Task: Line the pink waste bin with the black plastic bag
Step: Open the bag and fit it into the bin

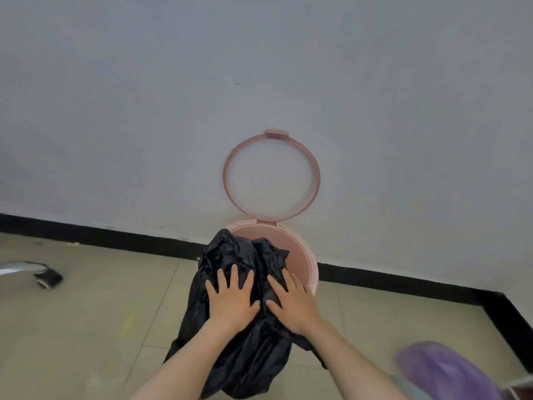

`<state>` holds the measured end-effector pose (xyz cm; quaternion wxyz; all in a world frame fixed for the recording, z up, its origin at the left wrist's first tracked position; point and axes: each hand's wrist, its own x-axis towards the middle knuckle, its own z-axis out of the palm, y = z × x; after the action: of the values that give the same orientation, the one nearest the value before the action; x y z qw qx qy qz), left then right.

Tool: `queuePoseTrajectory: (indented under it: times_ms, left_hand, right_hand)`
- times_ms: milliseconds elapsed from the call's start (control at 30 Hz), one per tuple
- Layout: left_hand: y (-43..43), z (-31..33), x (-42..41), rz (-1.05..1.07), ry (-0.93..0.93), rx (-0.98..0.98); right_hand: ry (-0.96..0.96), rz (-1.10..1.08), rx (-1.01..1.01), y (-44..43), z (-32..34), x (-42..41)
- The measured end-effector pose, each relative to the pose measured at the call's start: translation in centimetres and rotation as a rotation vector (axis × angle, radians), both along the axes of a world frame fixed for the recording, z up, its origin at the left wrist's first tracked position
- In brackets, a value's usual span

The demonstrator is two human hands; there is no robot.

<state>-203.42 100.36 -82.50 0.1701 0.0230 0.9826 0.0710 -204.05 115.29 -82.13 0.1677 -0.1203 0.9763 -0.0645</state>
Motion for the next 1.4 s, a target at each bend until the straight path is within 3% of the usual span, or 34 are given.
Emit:
queuePoseTrajectory:
  times_ms: [200,333,433,567,700,767,833,967,1067,1133,1233,1300,1400]
  left_hand:
    - [1.9,-1.2,-2.8,-0.048,-0.248,-0.206]
    - [2.0,0.0,-4.5,-0.024,-0.47,-0.136]
    - [1.7,1.7,-4.9,0.042,-0.317,0.025]
    - [0.0,4.1,-3.2,0.23,-0.006,0.004]
    - [-3.2,4.7,-1.3,0.487,0.026,0.043]
    - [-5.0,4.1,-0.7,0.625,-0.08,0.164]
    - [-6.3,3.5,-0.1,0.726,-0.17,0.417]
    - [-6.3,2.1,2.3,0.758,-0.388,0.804]
    - [-5.4,1.7,3.0,0.694,-0.39,0.934]
    - [-5.2,2.4,1.4,0.823,-0.245,0.981]
    - [-4.5,5.7,-1.8,0.986,-0.041,1.387]
    - [-3.7,8.0,-3.2,0.912,0.018,1.522]
    - [-2.0,8.7,-4.4,0.824,-0.025,1.553]
  right_hand:
    - [-0.098,0.092,0.013,0.6,-1.9,-2.8]
    - [-0.137,0.167,-0.016,0.7,-1.9,-3.7]
    - [-0.142,0.179,-0.05,1.1,-1.6,-4.2]
    - [-0.027,0.157,-0.231,2.6,-0.1,-3.7]
    - [-0.023,0.255,-0.288,5.7,2.0,-1.8]
    - [-0.097,0.369,-0.203,6.2,2.0,-1.0]
    - [-0.147,0.462,-0.13,5.8,1.3,-0.7]
    - [-0.032,0.539,-0.084,4.7,-0.2,-1.1]
    - [-0.021,0.49,-0.279,4.6,-0.2,-2.6]
    - [-0.046,0.306,-0.48,4.6,0.8,-3.5]
    - [0.032,-0.045,-0.805,4.8,3.3,-4.7]
    - [0.08,-0.222,-0.96,4.6,5.1,-5.3]
    - [0.171,-0.183,-1.042,4.3,6.0,-4.6]
